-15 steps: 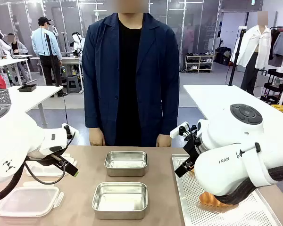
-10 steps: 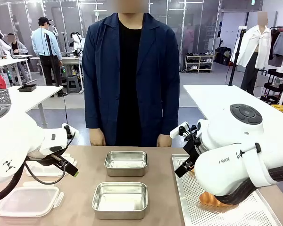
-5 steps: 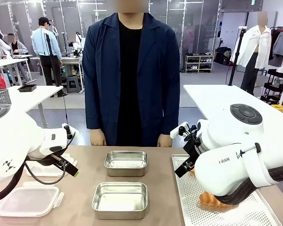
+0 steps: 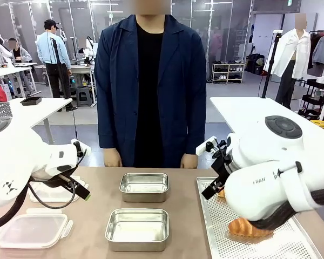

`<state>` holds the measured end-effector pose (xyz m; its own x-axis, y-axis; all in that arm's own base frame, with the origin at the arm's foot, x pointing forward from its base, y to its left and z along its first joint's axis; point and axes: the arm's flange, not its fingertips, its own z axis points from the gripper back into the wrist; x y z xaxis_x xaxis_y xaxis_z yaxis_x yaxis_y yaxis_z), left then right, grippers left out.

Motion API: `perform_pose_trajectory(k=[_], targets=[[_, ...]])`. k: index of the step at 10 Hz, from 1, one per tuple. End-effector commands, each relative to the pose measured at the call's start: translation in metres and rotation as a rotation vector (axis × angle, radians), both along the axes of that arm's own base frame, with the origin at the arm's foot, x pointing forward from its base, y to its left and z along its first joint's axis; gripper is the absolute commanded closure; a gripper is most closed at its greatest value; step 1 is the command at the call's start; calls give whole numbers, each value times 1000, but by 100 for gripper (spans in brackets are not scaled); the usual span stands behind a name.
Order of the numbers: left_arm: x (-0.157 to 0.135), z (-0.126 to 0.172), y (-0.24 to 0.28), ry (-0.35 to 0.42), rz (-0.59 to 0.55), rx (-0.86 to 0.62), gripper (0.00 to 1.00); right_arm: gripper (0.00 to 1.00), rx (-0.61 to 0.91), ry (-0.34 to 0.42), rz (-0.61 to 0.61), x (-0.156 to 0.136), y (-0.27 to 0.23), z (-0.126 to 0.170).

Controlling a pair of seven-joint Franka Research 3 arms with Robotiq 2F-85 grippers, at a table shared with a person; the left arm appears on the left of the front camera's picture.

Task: Place the bread into the airtight container.
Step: Pick up a Butter Roll and place it into an empty Airtight Container.

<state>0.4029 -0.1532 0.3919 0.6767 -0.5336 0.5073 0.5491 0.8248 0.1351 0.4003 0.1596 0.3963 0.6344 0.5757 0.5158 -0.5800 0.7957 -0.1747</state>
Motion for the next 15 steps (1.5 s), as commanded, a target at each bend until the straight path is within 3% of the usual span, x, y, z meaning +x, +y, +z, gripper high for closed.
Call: perform_pose_trajectory(k=[1, 5, 7, 8, 11, 15], targets=[[3, 63, 6, 45, 2, -25, 0, 0, 38, 12, -32, 10, -25, 70], [-22, 246, 39, 45, -50, -151, 0, 0, 119, -19, -92, -9, -98, 221], [-58, 325, 63, 52, -73, -199, 0, 0, 111, -69, -127, -47, -144, 290], [-80, 360, 79, -2, -73, -240, 0, 0, 175, -103, -115, -67, -172, 316], [-123, 406, 128, -114, -17, -286, 0, 0, 224, -187, -170, -114, -234, 352], [-158, 411, 182, -188, 61, -328, 0, 0, 240, -173, -213, -150, -274, 373]])
